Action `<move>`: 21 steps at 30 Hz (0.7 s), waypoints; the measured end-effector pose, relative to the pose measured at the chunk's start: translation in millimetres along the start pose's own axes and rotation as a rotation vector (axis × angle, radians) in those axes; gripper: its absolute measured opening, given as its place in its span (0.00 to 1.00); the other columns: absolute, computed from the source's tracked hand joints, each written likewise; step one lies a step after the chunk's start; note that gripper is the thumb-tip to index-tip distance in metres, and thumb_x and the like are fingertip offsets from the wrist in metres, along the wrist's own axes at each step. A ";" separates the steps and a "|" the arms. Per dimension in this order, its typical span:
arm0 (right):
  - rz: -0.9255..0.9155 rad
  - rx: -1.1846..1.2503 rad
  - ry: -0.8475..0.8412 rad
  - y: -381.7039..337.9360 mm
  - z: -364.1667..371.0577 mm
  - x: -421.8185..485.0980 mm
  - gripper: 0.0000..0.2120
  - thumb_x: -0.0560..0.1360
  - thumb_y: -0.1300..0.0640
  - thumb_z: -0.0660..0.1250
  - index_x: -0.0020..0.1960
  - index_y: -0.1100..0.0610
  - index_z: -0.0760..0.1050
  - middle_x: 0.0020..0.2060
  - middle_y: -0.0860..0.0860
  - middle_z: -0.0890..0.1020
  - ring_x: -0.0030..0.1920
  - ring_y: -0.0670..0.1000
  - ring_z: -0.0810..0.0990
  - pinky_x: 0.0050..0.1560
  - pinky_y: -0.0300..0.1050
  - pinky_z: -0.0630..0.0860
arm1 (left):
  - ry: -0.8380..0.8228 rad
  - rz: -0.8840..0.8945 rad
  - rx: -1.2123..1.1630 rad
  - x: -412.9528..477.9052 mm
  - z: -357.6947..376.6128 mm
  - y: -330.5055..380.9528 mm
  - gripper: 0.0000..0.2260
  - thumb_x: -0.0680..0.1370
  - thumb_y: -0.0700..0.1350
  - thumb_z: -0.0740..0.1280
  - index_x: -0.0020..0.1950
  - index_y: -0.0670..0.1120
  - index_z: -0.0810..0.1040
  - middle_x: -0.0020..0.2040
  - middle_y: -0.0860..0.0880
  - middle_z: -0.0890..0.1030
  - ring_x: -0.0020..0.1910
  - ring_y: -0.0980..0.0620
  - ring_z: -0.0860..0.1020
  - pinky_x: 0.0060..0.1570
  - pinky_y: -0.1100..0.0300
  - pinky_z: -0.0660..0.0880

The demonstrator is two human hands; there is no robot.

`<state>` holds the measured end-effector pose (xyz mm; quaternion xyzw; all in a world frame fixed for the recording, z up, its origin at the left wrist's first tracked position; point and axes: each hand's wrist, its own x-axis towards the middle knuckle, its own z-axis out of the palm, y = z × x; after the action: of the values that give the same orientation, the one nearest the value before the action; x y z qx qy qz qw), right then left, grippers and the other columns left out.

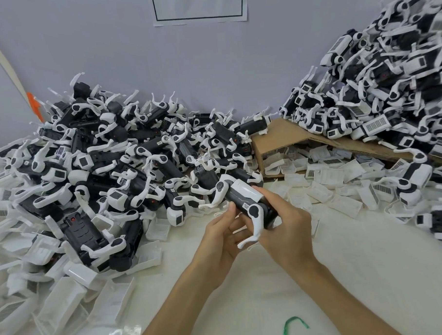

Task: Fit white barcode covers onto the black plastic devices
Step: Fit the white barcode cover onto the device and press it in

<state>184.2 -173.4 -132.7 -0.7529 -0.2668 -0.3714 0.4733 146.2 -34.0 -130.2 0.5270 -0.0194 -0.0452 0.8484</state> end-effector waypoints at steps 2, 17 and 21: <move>-0.010 0.032 0.001 -0.8 -0.1 -0.1 0.21 0.71 0.57 0.75 0.64 0.58 0.80 0.46 0.41 0.81 0.47 0.30 0.78 0.46 0.23 0.71 | 0.010 0.005 0.011 0.6 0.5 0.3 0.18 0.79 0.55 0.63 0.56 0.45 0.85 0.53 0.43 0.84 0.47 0.47 0.83 0.47 0.56 0.79; 0.098 0.299 -0.469 -24.9 -2.7 -2.7 0.36 0.72 0.60 0.67 0.76 0.42 0.64 0.71 0.36 0.71 0.71 0.43 0.70 0.68 0.40 0.69 | 0.109 0.070 -0.027 -1.0 -7.3 14.3 0.20 0.80 0.59 0.63 0.60 0.48 0.84 0.60 0.42 0.83 0.61 0.46 0.81 0.60 0.53 0.78; 0.207 0.317 -0.319 -25.5 -4.5 3.8 0.21 0.76 0.48 0.70 0.67 0.41 0.71 0.63 0.38 0.77 0.66 0.41 0.74 0.60 0.30 0.71 | 0.010 0.119 -0.050 -3.1 -7.4 17.6 0.22 0.79 0.56 0.66 0.64 0.41 0.80 0.62 0.39 0.81 0.61 0.42 0.80 0.58 0.52 0.79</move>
<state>165.9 -166.9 -115.2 -0.7416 -0.3146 -0.1512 0.5728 144.7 -19.3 -117.7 0.5039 -0.0455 0.0073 0.8625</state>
